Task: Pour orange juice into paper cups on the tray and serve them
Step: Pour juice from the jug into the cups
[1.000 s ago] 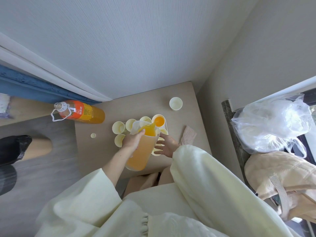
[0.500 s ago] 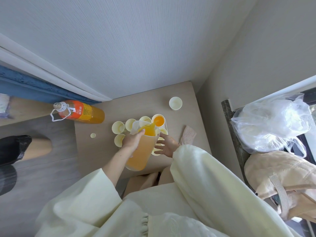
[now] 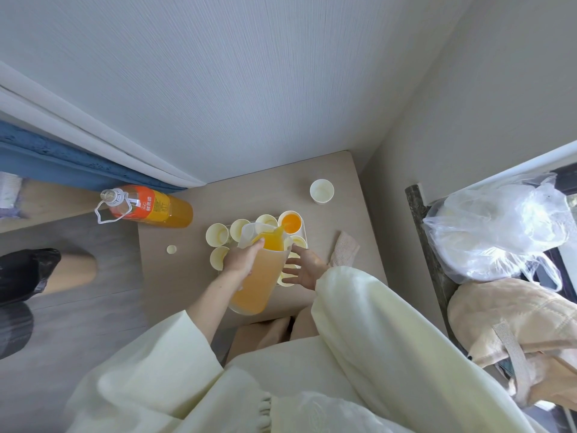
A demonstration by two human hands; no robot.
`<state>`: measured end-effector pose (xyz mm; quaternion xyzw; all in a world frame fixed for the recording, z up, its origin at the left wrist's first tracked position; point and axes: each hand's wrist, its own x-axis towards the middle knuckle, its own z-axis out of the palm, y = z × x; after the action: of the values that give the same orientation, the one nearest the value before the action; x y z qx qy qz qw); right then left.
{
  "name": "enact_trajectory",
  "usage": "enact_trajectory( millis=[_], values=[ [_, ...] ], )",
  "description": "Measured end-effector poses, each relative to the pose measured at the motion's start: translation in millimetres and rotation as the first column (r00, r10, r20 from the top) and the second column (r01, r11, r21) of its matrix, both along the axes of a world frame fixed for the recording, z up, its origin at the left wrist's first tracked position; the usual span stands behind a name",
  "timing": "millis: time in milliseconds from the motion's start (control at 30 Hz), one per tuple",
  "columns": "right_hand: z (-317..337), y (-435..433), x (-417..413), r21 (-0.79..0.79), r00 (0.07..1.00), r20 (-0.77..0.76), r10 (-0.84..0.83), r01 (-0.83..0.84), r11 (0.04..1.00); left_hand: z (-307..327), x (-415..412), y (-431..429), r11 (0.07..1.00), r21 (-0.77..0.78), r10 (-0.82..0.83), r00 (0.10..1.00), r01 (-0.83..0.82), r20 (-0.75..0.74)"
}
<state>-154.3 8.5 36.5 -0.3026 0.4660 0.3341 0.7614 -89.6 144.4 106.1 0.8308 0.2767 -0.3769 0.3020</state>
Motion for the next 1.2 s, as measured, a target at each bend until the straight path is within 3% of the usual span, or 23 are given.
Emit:
enact_trajectory(
  millis=[1200],
  values=[
    [-0.9,-3.9,2.1,-0.006,1.0,0.026,0.007,-0.007,1.0,0.6,5.1,-0.9,1.0,0.005,-0.017,1.0,0.017,0.013]
  ],
)
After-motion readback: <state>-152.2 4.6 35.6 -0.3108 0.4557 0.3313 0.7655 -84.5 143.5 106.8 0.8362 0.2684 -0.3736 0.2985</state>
